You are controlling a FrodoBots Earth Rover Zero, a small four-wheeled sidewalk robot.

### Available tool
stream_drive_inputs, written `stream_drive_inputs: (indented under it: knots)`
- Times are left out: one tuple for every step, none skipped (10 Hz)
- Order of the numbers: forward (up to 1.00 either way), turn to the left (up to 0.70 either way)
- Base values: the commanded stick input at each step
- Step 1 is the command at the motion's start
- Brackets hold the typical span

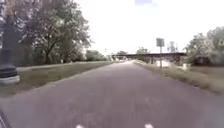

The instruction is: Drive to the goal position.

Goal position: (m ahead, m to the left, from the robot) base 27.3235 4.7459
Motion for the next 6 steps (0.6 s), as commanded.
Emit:
stream_drive_inputs:
  knots:
    - [1.0,0.0]
    - [1.0,0.0]
    - [1.0,0.0]
    - [1.0,0.0]
    - [1.0,0.0]
    - [1.0,0.0]
